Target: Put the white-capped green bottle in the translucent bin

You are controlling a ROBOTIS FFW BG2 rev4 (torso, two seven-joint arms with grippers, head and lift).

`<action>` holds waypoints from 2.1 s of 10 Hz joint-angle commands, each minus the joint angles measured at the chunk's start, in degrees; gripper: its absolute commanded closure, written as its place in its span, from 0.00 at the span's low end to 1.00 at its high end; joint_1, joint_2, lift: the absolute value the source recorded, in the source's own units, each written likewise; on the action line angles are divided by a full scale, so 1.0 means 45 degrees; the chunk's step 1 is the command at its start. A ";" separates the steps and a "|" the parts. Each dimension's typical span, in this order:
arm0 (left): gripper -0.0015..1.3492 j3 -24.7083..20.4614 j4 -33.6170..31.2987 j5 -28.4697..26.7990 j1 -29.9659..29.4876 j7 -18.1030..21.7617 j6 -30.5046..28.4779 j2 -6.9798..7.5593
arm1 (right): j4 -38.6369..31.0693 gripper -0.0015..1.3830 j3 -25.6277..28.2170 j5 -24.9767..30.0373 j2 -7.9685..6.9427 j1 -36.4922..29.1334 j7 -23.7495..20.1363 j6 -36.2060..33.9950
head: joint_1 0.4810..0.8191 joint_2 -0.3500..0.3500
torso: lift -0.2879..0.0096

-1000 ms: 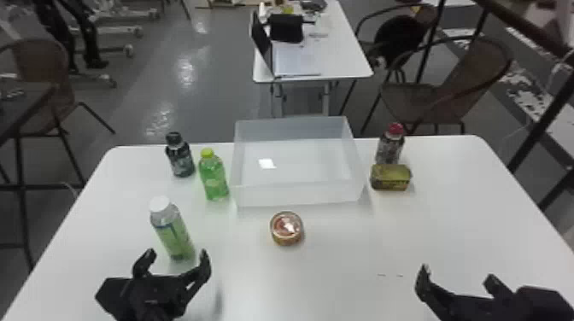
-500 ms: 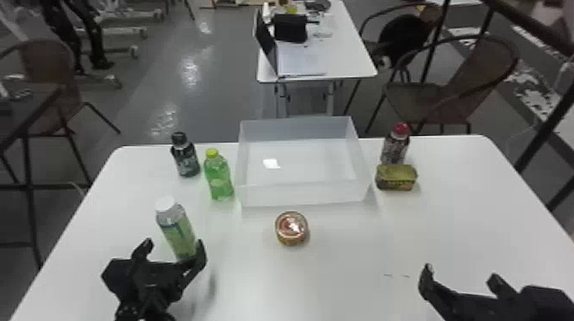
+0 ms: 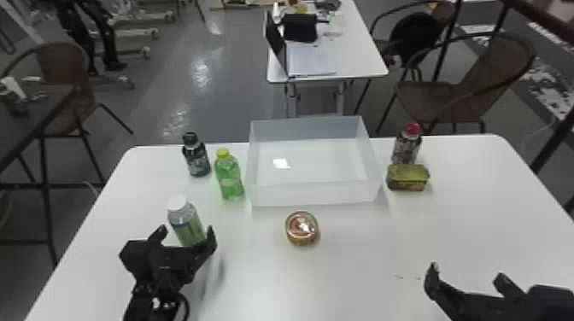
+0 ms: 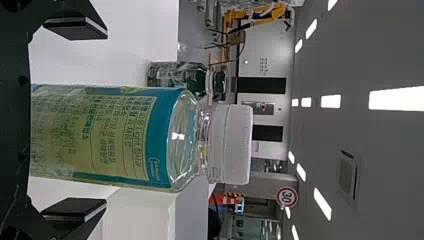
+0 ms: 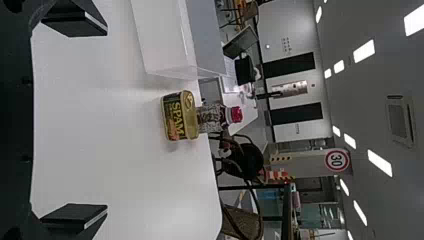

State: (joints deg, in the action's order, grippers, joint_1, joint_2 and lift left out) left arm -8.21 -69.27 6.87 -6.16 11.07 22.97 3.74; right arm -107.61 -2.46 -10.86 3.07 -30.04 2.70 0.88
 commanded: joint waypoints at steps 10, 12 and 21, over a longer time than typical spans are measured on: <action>0.61 0.1472 -0.3025 -0.0023 0.0509 0.0488 -0.1081 0.0321 | 0.0144 0.04 0.0019 -0.0066 -0.0076 -0.0042 -0.0093 0.0000 | 0.63 0.61 | 0.73; 0.61 0.2449 -0.3416 -0.0413 0.2013 0.2012 -0.2917 0.0516 | 0.0183 0.04 0.0019 -0.0066 -0.0056 0.0036 -0.0113 0.0000 | 0.63 0.51 | 0.73; 0.61 0.3386 0.3850 -0.9007 0.8908 0.6406 -0.4401 -0.0480 | 0.1804 0.04 -0.0625 0.0031 -0.0076 0.1930 -0.0738 -0.0215 | 0.63 0.34 | 0.73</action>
State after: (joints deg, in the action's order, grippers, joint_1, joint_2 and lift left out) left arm 6.52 -54.89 -30.32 31.60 39.93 2.75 1.66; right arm -100.31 -4.94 -10.72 2.73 -22.15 -0.59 -0.06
